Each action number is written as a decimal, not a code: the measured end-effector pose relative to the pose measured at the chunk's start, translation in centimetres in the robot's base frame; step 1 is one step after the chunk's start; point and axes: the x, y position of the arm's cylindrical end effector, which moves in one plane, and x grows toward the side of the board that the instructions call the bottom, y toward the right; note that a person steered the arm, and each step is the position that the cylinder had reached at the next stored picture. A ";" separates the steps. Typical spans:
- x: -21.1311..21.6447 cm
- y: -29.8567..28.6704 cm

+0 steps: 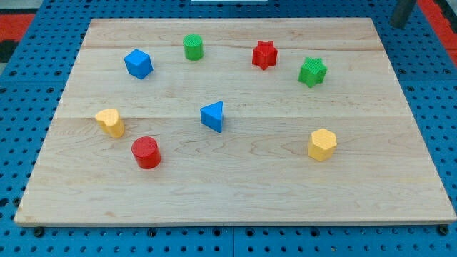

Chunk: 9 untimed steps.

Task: Push the blue triangle towards the green circle

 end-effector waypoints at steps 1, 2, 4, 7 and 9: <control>9.1 0.0; 16.1 -3.1; 24.8 -19.5; 25.0 -32.5; 21.7 -34.8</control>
